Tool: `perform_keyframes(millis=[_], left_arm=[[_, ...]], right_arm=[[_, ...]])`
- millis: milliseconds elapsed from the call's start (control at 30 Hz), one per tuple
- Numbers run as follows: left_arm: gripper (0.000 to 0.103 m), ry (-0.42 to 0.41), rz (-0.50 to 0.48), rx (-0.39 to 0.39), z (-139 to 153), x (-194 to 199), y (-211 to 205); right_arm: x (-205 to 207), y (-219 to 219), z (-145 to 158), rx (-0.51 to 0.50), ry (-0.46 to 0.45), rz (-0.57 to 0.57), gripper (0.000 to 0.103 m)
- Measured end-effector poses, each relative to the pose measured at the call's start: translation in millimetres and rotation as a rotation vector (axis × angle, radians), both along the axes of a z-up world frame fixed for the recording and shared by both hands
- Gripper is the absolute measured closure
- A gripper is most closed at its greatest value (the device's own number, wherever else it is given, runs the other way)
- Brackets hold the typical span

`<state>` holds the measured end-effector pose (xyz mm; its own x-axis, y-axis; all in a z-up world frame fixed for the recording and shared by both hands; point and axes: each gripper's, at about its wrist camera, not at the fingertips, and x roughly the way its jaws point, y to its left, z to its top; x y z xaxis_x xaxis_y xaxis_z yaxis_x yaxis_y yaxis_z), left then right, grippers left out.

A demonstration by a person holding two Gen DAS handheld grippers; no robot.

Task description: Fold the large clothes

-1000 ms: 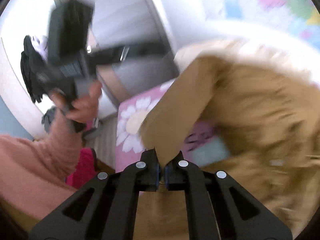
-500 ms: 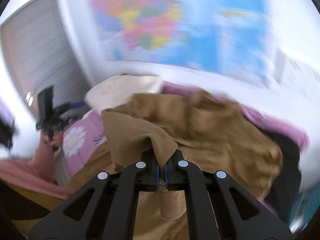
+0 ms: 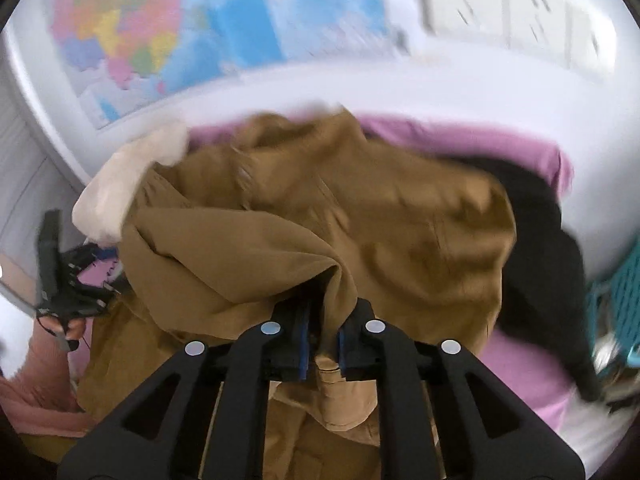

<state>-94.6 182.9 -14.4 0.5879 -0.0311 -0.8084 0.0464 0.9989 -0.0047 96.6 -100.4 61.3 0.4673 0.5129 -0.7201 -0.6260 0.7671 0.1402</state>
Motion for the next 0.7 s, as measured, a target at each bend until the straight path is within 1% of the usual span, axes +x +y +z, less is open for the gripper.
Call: perform_keyframes(millis=[33, 67, 100, 133, 167, 233, 267, 300, 333, 400, 433, 467, 533, 567, 600, 633, 667, 700], left_arm=[[0.045, 0.003, -0.001, -0.004, -3, -1, 0], [0.049, 0.002, 0.000, -0.006, -5, -2, 1], [0.056, -0.002, 0.003, -0.009, -8, -3, 3], [0.059, -0.003, 0.008, -0.012, -9, -3, 5], [0.060, -0.003, 0.011, -0.031, -10, -3, 8], [0.063, -0.001, 0.013, -0.072, -12, -3, 16], [0.063, -0.001, 0.012, -0.080, -13, -2, 18], [0.064, -0.003, 0.008, -0.085, -13, -2, 19], [0.064, -0.010, 0.002, -0.079, -13, -3, 17], [0.065, -0.022, -0.009, -0.060, -12, -4, 12], [0.065, -0.024, -0.010, -0.057, -12, -6, 11], [0.065, -0.024, -0.008, -0.058, -13, -5, 10], [0.066, -0.030, -0.002, -0.071, -12, -5, 10], [0.068, -0.038, 0.004, -0.075, -9, -8, 10], [0.070, -0.042, 0.007, -0.083, -9, -9, 10], [0.071, -0.044, 0.011, -0.094, -8, -9, 10], [0.074, -0.045, 0.014, -0.108, -7, -13, 13], [0.075, -0.045, 0.017, -0.119, -7, -16, 15]], right_arm=[[2, -3, 2, 0.038, 0.023, 0.023, 0.088], [7, -10, 4, 0.079, 0.068, 0.038, 0.068], [8, -16, 6, 0.096, 0.083, 0.036, 0.044], [8, -25, 6, 0.131, 0.081, 0.043, 0.007], [7, -38, 8, 0.182, 0.068, 0.045, 0.012], [10, -52, 8, 0.210, 0.097, -0.009, 0.025], [11, -54, 10, 0.227, 0.100, -0.027, 0.025], [8, -52, 15, 0.224, 0.079, -0.027, 0.025], [2, -42, 19, 0.185, 0.043, -0.010, 0.025], [-16, -4, 32, 0.094, -0.052, 0.064, 0.021], [-24, 16, 37, 0.073, -0.078, 0.119, 0.019], [-32, 50, 40, 0.036, -0.113, 0.198, 0.019], [-40, 101, 36, -0.023, -0.156, 0.304, 0.019], [-41, 138, 30, -0.058, -0.175, 0.369, 0.021], [-39, 163, 24, -0.082, -0.176, 0.410, 0.021], [-35, 192, 16, -0.099, -0.163, 0.456, 0.023], [-31, 211, 11, -0.117, -0.152, 0.475, 0.026], [-23, 241, 2, -0.160, -0.152, 0.490, 0.029]])
